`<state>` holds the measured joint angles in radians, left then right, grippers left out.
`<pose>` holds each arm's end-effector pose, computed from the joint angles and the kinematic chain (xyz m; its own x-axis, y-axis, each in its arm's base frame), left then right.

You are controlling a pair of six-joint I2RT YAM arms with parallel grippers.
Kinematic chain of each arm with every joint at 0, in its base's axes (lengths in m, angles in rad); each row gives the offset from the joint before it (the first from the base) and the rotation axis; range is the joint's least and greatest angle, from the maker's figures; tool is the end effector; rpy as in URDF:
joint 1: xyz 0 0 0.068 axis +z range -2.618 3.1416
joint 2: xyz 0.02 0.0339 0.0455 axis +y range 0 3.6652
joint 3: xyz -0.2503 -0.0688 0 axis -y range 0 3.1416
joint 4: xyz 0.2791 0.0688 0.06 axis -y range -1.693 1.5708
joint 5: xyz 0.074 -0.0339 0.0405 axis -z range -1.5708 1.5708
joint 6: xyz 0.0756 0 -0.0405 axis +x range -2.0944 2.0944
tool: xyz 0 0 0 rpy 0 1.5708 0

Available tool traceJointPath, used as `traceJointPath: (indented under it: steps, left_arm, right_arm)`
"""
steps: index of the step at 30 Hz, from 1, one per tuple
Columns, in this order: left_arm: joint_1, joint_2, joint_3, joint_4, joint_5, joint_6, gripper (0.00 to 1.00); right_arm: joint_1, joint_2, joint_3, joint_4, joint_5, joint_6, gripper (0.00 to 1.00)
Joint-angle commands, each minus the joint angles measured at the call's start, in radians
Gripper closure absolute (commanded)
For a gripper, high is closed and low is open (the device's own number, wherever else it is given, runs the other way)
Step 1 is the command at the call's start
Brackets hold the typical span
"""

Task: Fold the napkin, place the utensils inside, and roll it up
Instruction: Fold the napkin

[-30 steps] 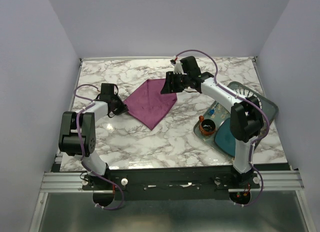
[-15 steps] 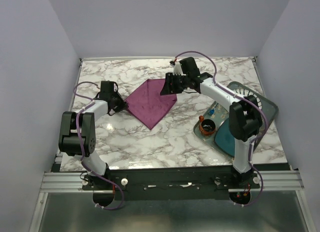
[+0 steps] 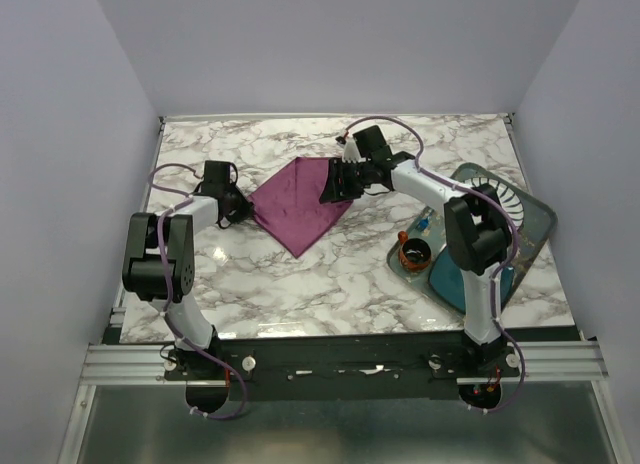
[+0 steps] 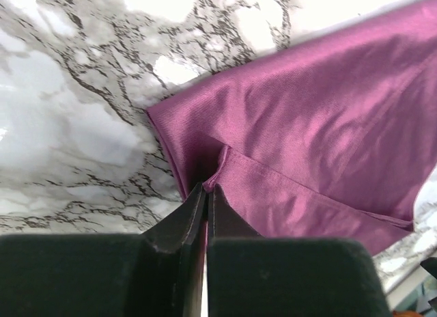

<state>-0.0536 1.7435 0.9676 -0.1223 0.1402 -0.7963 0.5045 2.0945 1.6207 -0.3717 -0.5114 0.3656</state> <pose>0.3959 -0.0318 0.0910 -0.6463 -0.6741 -0.3576 -0.4604 0.7182 -0.5218 0.4318 0.2807 0.1516 -0.8641 -0.1210 -0.4886 -0.4249 0.6957 0.5792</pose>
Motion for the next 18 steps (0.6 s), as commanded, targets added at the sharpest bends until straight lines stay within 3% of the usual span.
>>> traceJointPath:
  steps: [1, 6, 10, 14, 18]
  left_arm:
    - [0.009, 0.027, 0.028, -0.016, -0.093, 0.003, 0.84]
    - [0.009, -0.010, 0.033, -0.028, -0.133, 0.020, 0.73]
    - [0.005, -0.045, 0.059, -0.060, -0.133, 0.040, 0.56]
    - [-0.011, -0.137, 0.040, -0.082, -0.122, 0.074, 0.53]
    - [-0.018, -0.203, -0.013, -0.082, -0.083, 0.063, 0.53]
  right_arm:
    - [-0.003, 0.044, -0.007, -0.009, -0.022, -0.005, 0.47]
    - [-0.003, 0.047, -0.010, -0.018, 0.033, -0.039, 0.47]
    - [-0.003, 0.032, 0.001, -0.064, 0.111, -0.099, 0.47]
    - [-0.004, -0.022, -0.004, -0.122, 0.198, -0.139, 0.47]
    - [-0.003, -0.037, -0.019, -0.130, 0.130, -0.123, 0.47]
